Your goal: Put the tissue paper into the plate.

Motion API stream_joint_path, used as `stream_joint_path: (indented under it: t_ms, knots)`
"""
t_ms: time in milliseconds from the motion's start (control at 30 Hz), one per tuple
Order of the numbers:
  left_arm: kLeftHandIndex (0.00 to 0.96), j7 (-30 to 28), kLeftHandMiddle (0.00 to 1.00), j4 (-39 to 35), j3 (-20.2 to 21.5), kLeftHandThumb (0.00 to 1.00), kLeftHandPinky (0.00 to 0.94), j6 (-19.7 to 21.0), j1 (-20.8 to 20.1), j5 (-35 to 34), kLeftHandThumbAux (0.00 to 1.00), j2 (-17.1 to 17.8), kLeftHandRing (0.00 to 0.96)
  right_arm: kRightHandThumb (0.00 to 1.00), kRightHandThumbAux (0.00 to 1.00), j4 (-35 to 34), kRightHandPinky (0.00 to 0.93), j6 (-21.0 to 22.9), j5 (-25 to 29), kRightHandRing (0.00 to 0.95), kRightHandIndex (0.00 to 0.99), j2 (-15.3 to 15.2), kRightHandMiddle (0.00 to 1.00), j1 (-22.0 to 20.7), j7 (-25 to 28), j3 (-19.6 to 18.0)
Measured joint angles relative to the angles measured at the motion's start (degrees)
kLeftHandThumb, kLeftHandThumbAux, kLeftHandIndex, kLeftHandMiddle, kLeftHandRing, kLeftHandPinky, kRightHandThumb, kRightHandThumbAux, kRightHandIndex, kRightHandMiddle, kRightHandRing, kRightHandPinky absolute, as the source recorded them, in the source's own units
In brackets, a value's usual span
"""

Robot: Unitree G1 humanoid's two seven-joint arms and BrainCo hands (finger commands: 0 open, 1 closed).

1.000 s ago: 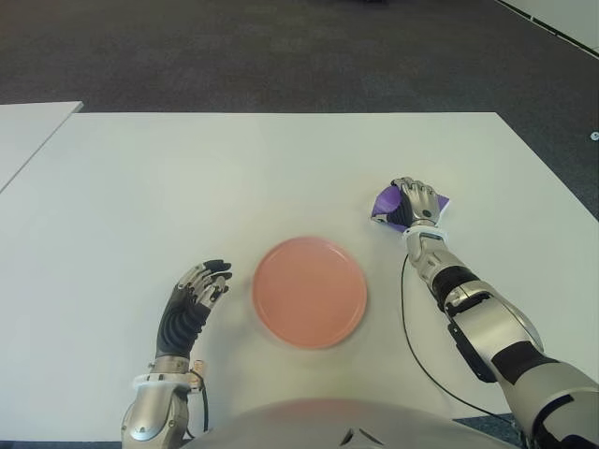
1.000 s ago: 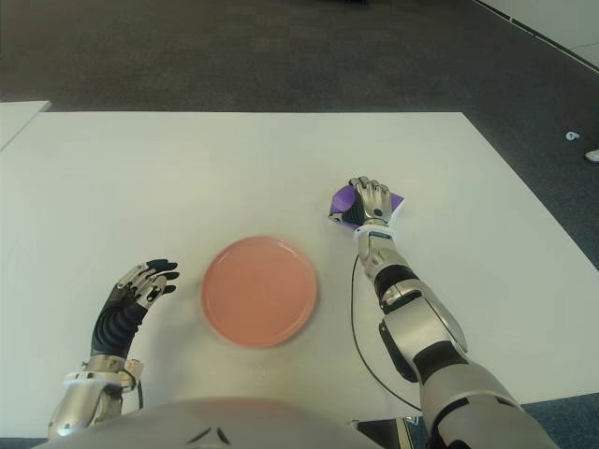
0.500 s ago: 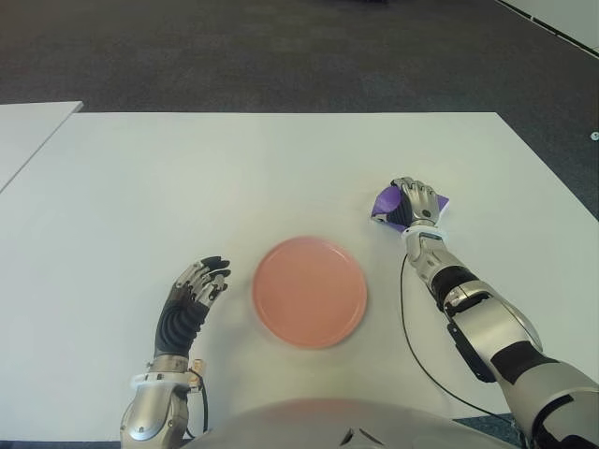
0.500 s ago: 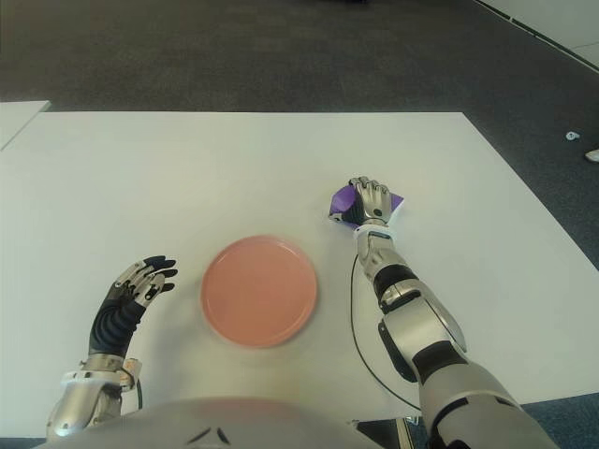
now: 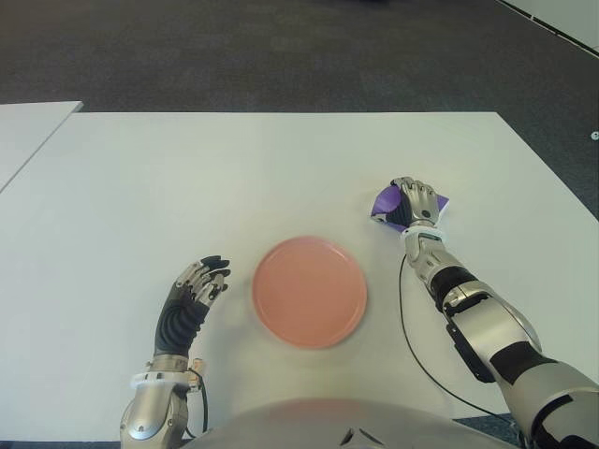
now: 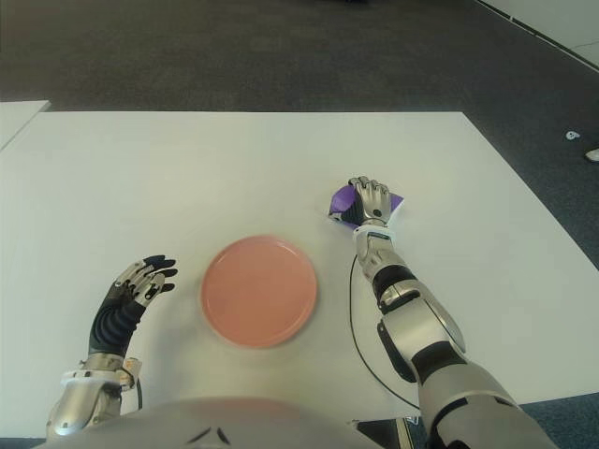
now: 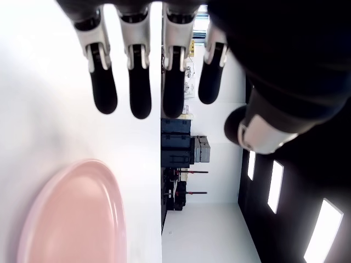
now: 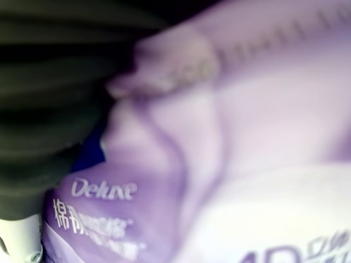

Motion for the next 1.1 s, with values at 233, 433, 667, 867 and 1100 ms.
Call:
stream_joint_path:
  t_ms: [233,433,667,867,1100]
  knots:
    - [0.276,0.0,0.301,0.4,-0.1,0.365,0.343,0.0,-0.8,-0.1,0.591,-0.2,0.316,0.852,0.680,0.0,0.126,-0.3,0.0,0.726,0.395,0.0,0.521,0.0,0.0,0.0]
    - [0.276,-0.1,0.302,2.0,-0.2,0.343,0.342,-0.5,-2.0,-0.1,0.596,-0.4,0.315,0.852,0.680,-2.2,0.126,-2.1,0.0,0.727,0.396,-1.4,0.521,0.9,0.8,0.2]
    - [0.268,-0.6,0.306,4.5,-0.2,0.308,0.356,-2.4,-2.8,0.0,0.586,-0.4,0.322,0.851,0.680,-17.1,0.106,-2.8,0.1,0.716,0.396,-6.6,0.514,6.9,6.0,-0.5]
    - [0.259,-0.6,0.307,4.8,-0.3,0.271,0.352,-2.6,-3.6,0.8,0.569,-0.3,0.323,0.853,0.678,-33.1,0.255,-0.1,0.1,0.707,0.401,-9.7,0.508,13.4,12.4,-2.8]
    - [0.262,-0.6,0.306,5.9,-0.3,0.264,0.350,-3.1,-4.1,2.2,0.558,-0.4,0.320,0.931,0.659,-49.0,0.360,2.8,-0.9,0.538,0.418,-12.5,0.511,19.7,18.5,-6.1]
